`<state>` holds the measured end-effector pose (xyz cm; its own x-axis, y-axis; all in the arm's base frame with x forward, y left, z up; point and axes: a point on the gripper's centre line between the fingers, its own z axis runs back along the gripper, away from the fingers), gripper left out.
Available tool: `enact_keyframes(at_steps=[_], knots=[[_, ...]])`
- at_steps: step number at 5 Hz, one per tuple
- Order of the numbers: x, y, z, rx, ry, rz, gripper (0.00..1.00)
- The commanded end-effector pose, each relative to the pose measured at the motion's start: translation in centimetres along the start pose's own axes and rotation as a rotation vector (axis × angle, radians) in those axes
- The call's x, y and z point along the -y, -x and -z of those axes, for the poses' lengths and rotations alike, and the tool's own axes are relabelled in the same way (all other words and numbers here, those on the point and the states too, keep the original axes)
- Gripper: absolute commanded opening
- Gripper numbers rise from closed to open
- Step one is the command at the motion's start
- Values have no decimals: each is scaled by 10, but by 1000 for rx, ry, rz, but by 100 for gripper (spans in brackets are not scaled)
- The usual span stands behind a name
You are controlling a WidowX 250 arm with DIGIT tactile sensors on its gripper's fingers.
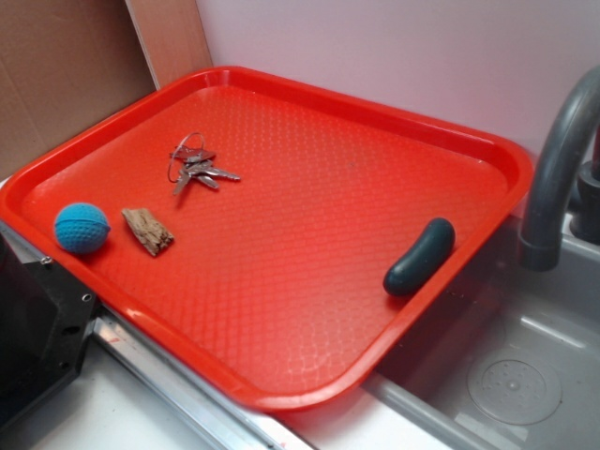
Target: Grab the silver keys.
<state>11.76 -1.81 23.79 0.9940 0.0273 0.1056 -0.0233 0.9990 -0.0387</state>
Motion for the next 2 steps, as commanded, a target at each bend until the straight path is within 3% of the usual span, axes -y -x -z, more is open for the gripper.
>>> enact_keyframes(at_steps=[1, 2], knots=[[-55, -38, 75, 30, -31, -265, 100], [-74, -55, 107, 66, -42, -323, 100]])
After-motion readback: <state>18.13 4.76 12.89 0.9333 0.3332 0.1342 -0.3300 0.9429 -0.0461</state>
